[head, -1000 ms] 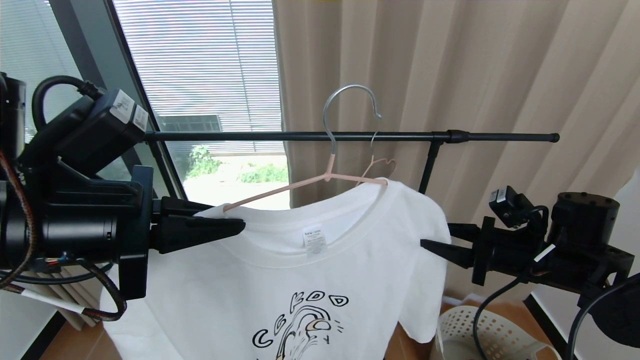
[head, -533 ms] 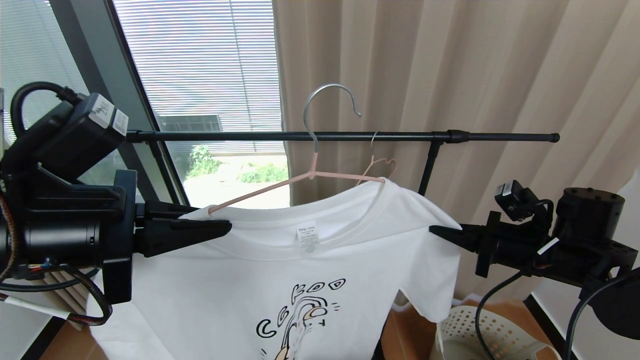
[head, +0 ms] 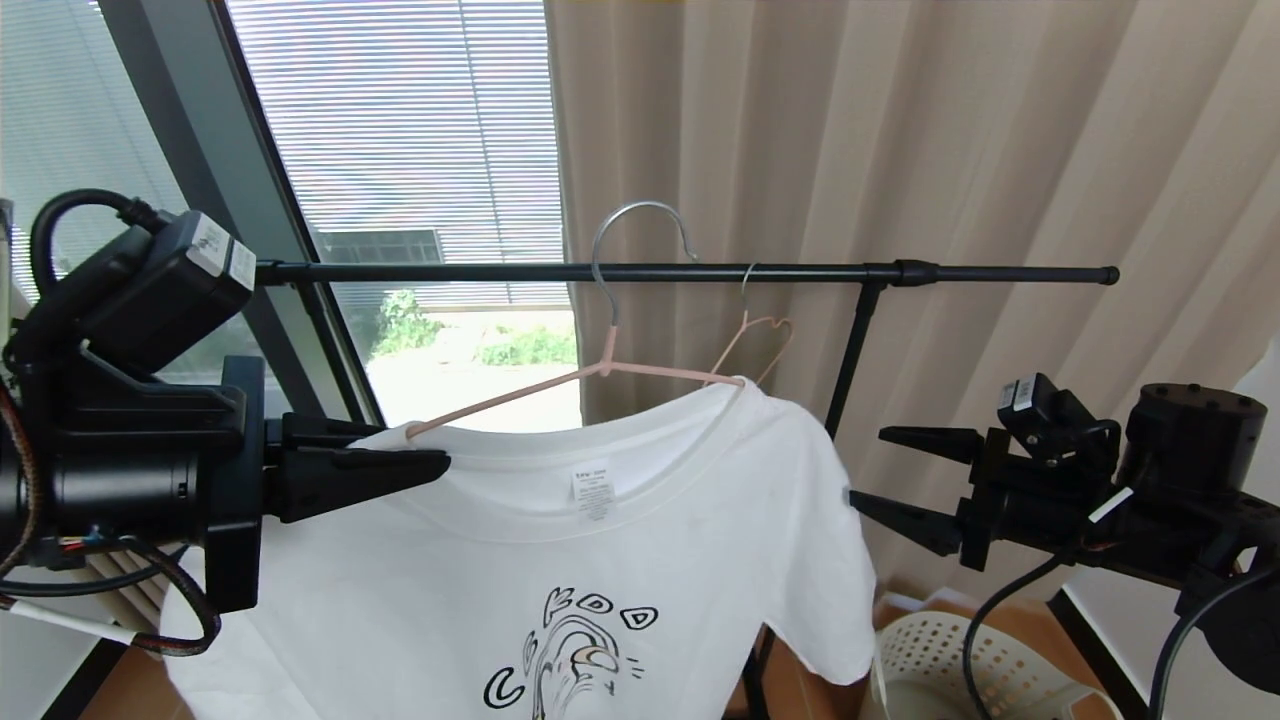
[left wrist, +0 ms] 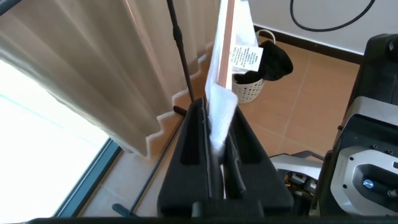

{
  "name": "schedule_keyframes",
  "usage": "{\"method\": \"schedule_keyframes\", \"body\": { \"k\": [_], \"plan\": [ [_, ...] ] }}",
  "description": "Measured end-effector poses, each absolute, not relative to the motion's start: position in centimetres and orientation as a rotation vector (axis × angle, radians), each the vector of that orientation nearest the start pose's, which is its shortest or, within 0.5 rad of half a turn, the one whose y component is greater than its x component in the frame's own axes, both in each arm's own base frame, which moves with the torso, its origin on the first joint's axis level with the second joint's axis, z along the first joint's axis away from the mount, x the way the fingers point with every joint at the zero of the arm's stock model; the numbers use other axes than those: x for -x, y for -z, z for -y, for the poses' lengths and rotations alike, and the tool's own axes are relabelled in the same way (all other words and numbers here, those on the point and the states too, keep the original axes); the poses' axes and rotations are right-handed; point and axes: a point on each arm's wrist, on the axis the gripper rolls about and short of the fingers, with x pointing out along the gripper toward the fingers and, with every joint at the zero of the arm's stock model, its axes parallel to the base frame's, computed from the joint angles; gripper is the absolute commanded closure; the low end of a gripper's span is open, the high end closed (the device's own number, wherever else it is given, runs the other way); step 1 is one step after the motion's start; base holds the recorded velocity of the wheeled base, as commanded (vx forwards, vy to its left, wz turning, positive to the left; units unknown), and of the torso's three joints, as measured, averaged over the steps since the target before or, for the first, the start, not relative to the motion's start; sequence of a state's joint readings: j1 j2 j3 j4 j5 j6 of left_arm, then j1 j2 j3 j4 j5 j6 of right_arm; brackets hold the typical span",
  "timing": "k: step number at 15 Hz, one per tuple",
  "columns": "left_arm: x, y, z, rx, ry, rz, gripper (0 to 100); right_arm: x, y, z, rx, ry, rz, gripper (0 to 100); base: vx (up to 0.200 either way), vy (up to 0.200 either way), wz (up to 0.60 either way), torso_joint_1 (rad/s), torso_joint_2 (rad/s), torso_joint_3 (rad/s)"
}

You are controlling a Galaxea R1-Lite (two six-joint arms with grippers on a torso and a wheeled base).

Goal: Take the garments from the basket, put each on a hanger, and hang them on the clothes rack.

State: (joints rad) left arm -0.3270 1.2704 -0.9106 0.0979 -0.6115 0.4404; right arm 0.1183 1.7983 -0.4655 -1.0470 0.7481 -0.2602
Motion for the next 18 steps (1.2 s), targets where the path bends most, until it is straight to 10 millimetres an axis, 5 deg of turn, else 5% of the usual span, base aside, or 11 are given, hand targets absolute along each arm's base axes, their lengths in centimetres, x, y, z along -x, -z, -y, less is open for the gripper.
{"method": "schedule_keyframes", "body": {
  "k": [8,18],
  "plan": [
    [-17.8,-23.5,5.4,-0.321,0.872,-0.341,100,-26.9,-12.5,-4.7,0.166,-0.877,-0.125,0,0.000,0.000,0.00,0.000,0.00,0.000],
    [-21.1,-19.4,6.8,-0.360,0.801,-0.557,100,-26.9,-12.6,-4.7,0.168,-0.877,-0.121,0,0.000,0.000,0.00,0.000,0.00,0.000]
  ]
}}
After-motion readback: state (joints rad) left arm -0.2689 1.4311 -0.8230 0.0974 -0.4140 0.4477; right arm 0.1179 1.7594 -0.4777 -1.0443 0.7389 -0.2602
